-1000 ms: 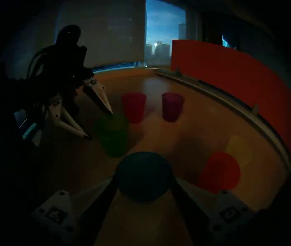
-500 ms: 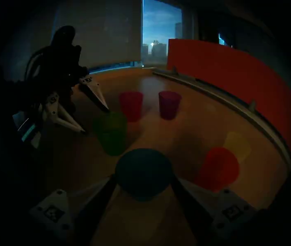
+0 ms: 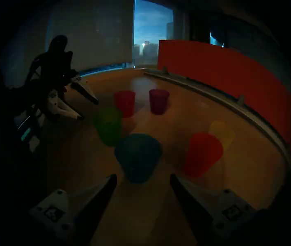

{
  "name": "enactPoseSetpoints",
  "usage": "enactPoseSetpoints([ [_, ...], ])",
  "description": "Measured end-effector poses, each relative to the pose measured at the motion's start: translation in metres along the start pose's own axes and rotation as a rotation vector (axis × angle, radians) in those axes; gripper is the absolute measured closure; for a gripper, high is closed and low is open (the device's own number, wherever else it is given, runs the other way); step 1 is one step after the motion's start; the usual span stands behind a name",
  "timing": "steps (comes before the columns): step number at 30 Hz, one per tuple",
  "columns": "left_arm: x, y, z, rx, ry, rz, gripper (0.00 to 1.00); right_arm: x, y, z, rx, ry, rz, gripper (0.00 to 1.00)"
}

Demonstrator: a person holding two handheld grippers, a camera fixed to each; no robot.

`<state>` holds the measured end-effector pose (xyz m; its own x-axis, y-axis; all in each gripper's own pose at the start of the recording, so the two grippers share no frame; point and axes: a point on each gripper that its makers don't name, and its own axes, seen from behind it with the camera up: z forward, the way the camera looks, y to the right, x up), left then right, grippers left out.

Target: Pour water

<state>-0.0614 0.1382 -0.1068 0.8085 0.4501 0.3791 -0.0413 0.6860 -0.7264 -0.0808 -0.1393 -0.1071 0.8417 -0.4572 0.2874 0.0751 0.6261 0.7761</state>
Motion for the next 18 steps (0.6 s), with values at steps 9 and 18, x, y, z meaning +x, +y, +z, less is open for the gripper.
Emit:
enactPoseSetpoints([
  [9, 0.000, -0.018, -0.022, 0.087, 0.049, -0.041, 0.04, -0.006, 0.004, -0.017, -0.040, 0.024, 0.019, 0.01],
  [18, 0.016, -0.048, -0.044, 0.229, 0.150, -0.075, 0.04, 0.000, 0.027, -0.042, -0.153, 0.084, 0.082, 0.00],
])
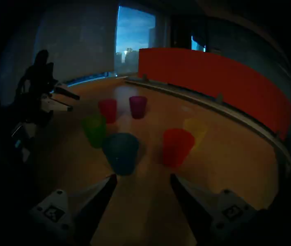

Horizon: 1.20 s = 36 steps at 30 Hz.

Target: Pour water

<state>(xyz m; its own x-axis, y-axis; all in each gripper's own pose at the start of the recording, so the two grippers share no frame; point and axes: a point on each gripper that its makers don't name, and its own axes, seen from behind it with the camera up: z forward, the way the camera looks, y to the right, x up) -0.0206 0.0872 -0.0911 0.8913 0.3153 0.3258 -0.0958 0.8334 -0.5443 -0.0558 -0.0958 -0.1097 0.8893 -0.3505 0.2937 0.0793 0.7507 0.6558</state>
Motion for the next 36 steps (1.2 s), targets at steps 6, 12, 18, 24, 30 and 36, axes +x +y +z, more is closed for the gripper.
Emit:
enactPoseSetpoints([
  [6, 0.023, -0.024, -0.008, 0.098, 0.102, -0.051, 0.04, 0.022, 0.026, -0.014, -0.111, 0.078, 0.069, 0.00],
  [12, 0.049, -0.044, -0.017, 0.171, 0.210, -0.118, 0.04, 0.043, 0.058, -0.025, -0.244, 0.161, 0.128, 0.00],
  [18, 0.068, -0.058, -0.023, 0.242, 0.285, -0.139, 0.04, 0.056, 0.089, -0.031, -0.371, 0.241, 0.161, 0.00],
  [24, 0.074, -0.073, -0.026, 0.312, 0.335, -0.191, 0.04, 0.072, 0.112, -0.039, -0.493, 0.310, 0.181, 0.00],
  [30, 0.078, -0.092, -0.029, 0.397, 0.370, -0.211, 0.04, 0.084, 0.134, -0.047, -0.621, 0.394, 0.221, 0.00],
  [36, 0.092, -0.102, -0.032, 0.435, 0.419, -0.240, 0.04, 0.092, 0.145, -0.051, -0.704, 0.459, 0.258, 0.00],
])
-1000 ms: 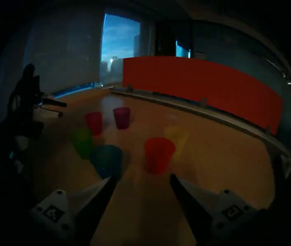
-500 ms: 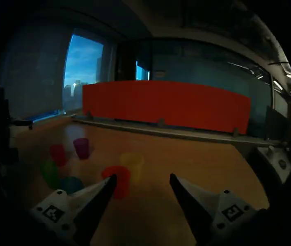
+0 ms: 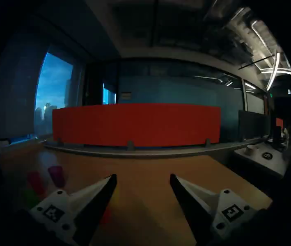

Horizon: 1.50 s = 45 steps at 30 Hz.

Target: Pour water

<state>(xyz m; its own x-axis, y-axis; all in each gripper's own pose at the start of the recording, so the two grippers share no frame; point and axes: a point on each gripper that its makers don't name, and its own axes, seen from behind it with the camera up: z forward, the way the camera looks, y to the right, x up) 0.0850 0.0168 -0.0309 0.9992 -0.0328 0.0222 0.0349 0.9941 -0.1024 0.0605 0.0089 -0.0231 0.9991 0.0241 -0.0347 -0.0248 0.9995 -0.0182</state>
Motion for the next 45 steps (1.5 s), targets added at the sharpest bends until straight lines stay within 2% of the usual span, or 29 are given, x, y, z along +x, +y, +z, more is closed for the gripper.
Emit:
enactPoseSetpoints([
  [9, 0.016, -0.002, 0.007, 0.033, 0.053, 0.018, 0.04, 0.004, -0.001, 0.004, -0.047, 0.015, -0.017, 0.00],
  [15, 0.016, -0.002, 0.012, 0.051, 0.087, 0.022, 0.04, 0.004, -0.002, 0.008, -0.060, 0.012, 0.024, 0.00],
  [21, -0.003, -0.010, 0.018, 0.075, 0.083, 0.017, 0.04, 0.006, -0.001, 0.008, -0.066, 0.020, 0.063, 0.00],
  [27, -0.025, -0.015, 0.022, 0.094, 0.074, -0.001, 0.03, 0.011, -0.005, 0.007, -0.066, 0.035, 0.042, 0.00],
  [38, -0.050, -0.010, 0.025, 0.089, 0.070, 0.039, 0.04, 0.017, -0.008, 0.008, -0.081, 0.035, 0.013, 0.00],
  [45, -0.057, -0.013, 0.026, 0.079, 0.069, 0.014, 0.04, 0.017, -0.005, 0.006, -0.089, 0.031, 0.002, 0.00],
])
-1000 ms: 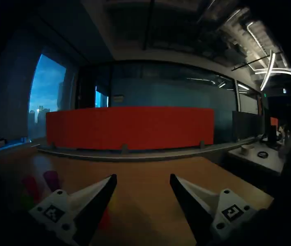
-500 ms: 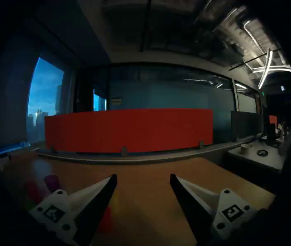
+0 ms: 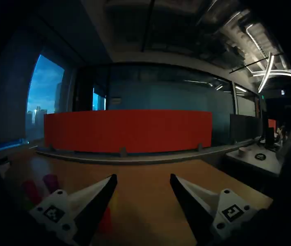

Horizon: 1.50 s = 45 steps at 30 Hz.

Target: Pour water

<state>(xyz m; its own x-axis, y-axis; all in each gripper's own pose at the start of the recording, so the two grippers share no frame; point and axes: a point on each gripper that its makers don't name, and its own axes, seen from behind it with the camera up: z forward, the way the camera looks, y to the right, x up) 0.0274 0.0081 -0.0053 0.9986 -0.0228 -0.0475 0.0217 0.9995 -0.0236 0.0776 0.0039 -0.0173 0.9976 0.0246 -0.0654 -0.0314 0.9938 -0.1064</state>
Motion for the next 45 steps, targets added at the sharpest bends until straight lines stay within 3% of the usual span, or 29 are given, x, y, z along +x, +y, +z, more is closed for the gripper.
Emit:
enactPoseSetpoints([
  [6, -0.009, -0.003, 0.001, -0.004, -0.013, -0.022, 0.04, 0.001, 0.001, 0.000, -0.004, -0.004, 0.002, 0.00],
  [17, -0.022, -0.004, 0.003, -0.002, -0.040, -0.013, 0.04, 0.002, -0.004, 0.002, 0.003, -0.006, -0.007, 0.00],
  [45, -0.026, -0.007, 0.003, 0.018, -0.047, 0.021, 0.04, 0.001, -0.008, 0.003, 0.015, -0.007, -0.011, 0.00],
])
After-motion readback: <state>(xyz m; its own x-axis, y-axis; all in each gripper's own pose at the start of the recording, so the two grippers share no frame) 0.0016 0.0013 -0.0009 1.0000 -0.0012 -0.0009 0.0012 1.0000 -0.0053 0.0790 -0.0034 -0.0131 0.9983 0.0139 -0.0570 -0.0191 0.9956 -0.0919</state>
